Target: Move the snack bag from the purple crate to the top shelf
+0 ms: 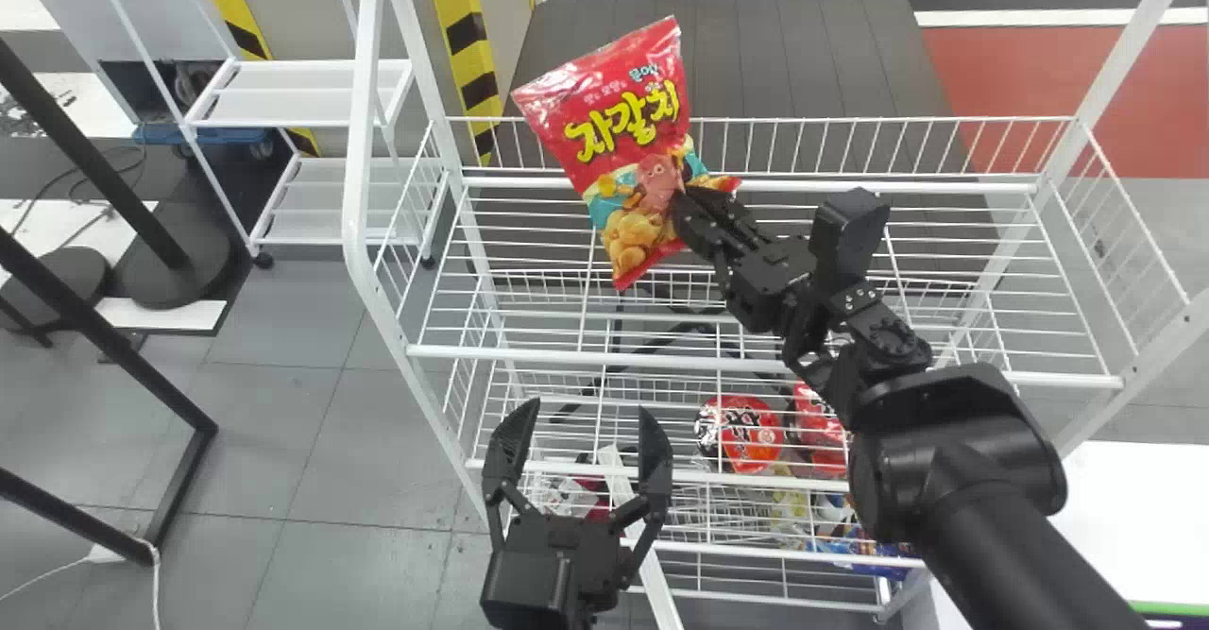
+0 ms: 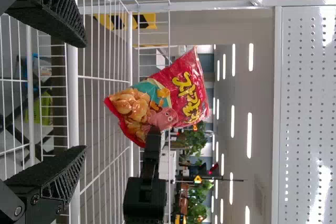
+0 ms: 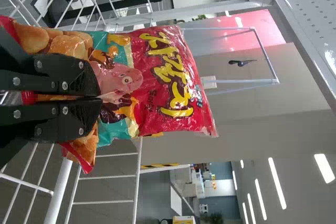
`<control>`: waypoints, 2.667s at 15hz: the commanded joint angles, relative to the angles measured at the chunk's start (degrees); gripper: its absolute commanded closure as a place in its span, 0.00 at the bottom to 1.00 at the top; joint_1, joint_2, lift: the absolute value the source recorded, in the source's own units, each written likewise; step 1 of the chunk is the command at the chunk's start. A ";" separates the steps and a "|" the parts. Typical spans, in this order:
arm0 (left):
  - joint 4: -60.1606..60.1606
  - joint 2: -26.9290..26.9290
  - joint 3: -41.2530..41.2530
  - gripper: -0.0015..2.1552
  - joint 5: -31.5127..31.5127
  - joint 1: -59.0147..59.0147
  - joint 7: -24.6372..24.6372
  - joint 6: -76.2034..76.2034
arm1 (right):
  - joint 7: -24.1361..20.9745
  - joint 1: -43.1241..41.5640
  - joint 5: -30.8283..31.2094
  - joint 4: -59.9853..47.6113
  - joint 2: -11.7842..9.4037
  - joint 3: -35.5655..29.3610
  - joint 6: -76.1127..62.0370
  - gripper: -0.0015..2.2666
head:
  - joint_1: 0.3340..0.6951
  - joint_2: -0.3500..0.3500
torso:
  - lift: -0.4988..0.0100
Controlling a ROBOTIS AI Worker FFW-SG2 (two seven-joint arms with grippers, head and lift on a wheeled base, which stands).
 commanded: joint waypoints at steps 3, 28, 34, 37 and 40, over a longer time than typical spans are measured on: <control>0.06 -0.09 -0.35 0.06 0.01 -0.26 -0.26 -0.06 | 0.00 0.77 0.47 0.03 0.32 0.29 -1.48 0.05 | 1.00 0.63 | 0.99; -3.37 0.70 2.20 0.06 1.68 1.15 -2.02 -0.94 | -2.46 52.80 -4.98 -58.68 -12.83 -23.27 6.26 0.05 | 1.00 0.32 | 0.99; -9.17 0.70 2.64 0.06 2.21 2.82 -4.83 5.56 | 0.18 56.67 -3.57 -49.63 -10.37 -24.94 -6.93 0.05 | 1.00 0.19 | 0.99; -13.65 0.26 2.28 0.06 2.29 2.03 -6.24 14.35 | 0.62 56.67 -2.87 -45.76 -9.93 -24.58 -10.09 0.05 | 1.00 0.16 | 0.99; -15.67 -0.53 1.05 0.06 5.28 -2.98 -5.10 23.67 | 1.15 56.23 -2.78 -41.46 -9.58 -24.67 -15.37 0.05 | 1.00 0.13 | 0.99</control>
